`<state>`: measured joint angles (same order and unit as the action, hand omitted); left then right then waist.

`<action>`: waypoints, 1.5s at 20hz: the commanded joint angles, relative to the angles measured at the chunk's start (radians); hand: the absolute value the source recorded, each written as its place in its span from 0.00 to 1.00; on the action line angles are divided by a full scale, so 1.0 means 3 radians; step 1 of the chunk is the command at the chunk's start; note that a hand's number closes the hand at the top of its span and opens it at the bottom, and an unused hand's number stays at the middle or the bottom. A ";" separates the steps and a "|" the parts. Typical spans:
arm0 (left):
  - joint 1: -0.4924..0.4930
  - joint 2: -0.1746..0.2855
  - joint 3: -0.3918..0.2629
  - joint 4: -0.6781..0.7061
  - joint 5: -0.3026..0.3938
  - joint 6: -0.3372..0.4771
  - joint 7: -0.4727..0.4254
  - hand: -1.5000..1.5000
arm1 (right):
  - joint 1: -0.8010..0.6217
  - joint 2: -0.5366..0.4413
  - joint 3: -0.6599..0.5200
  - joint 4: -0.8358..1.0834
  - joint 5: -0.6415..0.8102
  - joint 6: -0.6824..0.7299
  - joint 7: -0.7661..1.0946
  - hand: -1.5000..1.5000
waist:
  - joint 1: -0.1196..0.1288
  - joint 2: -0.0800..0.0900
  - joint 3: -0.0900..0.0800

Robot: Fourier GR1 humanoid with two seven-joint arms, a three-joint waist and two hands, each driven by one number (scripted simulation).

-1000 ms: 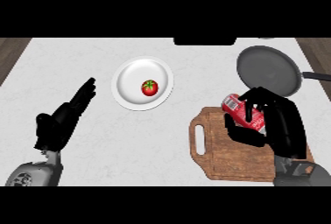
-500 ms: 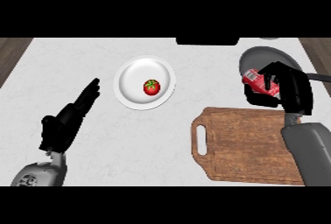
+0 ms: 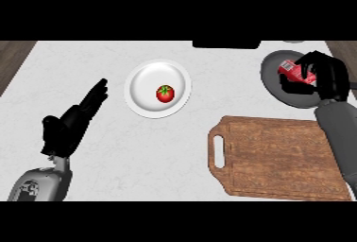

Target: Pick the can from the cutting board and place it in the pan

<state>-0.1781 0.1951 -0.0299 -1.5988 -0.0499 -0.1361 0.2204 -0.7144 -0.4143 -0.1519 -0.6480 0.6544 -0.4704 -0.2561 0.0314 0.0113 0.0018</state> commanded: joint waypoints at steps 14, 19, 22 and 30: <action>-0.0115 -0.0048 -0.0046 0.0004 -0.0011 -0.0080 0.0004 0.50 | -0.0680 -0.0371 -0.0242 0.1820 0.0104 0.0143 0.0015 0.00 | 0.0200 0.0088 0.0008; -0.0139 -0.0113 -0.0116 -0.0022 -0.0085 -0.0025 -0.0022 0.50 | -0.0677 -0.0462 -0.0452 0.1791 -0.0121 0.0443 -0.0307 0.00 | 0.0204 0.0110 0.0023; -0.0121 -0.0132 -0.0132 0.0061 -0.0109 -0.0019 -0.0069 0.50 | -0.0678 -0.0381 -0.0742 0.1700 -0.0427 0.0522 -0.0556 0.00 | 0.0189 0.0125 0.0030; -0.0059 -0.0106 -0.0095 0.0093 -0.0091 -0.0041 -0.0122 0.50 | -0.0665 -0.0482 -0.1420 0.1636 -0.1132 0.1029 -0.0974 0.00 | 0.0175 0.0132 0.0033</action>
<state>-0.2018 0.1614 -0.0628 -1.5862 -0.0749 -0.1485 0.1951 -0.9273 -0.5430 -0.4955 -0.1602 0.4008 -0.2428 -0.4979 0.0882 0.0470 0.0107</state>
